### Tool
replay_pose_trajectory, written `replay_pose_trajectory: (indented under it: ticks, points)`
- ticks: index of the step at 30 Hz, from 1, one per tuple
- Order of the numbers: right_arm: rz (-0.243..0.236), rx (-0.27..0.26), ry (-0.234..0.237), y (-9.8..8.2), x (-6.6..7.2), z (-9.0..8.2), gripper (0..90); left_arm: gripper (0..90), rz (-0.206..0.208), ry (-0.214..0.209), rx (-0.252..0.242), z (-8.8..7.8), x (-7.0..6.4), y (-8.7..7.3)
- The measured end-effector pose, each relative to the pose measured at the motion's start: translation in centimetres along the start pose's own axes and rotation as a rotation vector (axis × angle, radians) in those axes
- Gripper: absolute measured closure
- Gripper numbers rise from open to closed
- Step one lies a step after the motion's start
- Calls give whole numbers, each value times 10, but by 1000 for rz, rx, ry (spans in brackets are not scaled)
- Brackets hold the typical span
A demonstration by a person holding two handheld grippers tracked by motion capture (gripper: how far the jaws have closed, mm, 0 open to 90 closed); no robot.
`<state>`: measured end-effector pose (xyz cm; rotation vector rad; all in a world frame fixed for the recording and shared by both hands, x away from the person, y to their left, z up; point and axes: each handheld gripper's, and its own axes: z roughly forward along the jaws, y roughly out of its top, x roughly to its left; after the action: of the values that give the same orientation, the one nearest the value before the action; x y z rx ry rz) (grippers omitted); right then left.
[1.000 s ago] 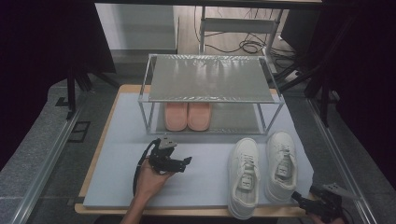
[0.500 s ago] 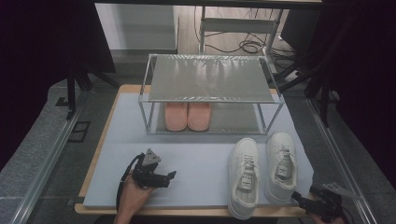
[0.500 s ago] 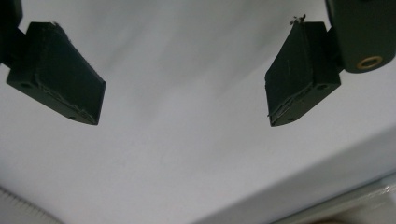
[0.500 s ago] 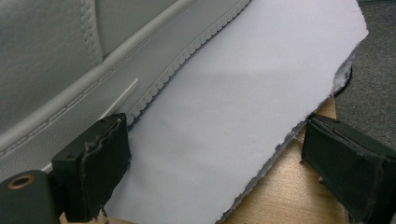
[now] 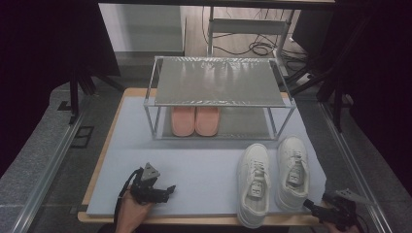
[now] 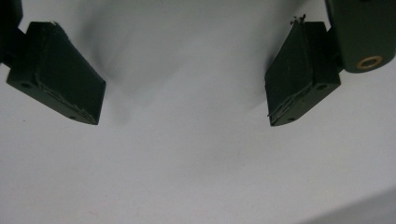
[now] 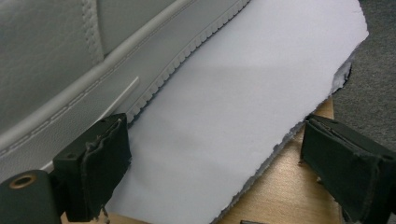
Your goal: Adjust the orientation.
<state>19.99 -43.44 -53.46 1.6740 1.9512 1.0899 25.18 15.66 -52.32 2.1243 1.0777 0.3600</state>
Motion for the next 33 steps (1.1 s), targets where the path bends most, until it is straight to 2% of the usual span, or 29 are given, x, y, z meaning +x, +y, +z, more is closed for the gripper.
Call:
replay_pose_trajectory:
  ticks: [4,9,19,29,33]
  points:
    - [-38,6,-10,2,1,-4,114,132,18,31,9,1,-4,0]
    - [-63,-11,-7,4,3,-12,114,134,19,33,8,2,-4,0]
    - [-44,-42,5,8,2,-30,114,134,19,34,7,2,-4,0]
    - [-86,-7,10,17,9,-44,117,135,19,35,6,2,-4,-1]
    - [-95,-4,34,21,11,-49,131,135,19,35,6,2,-4,-1]
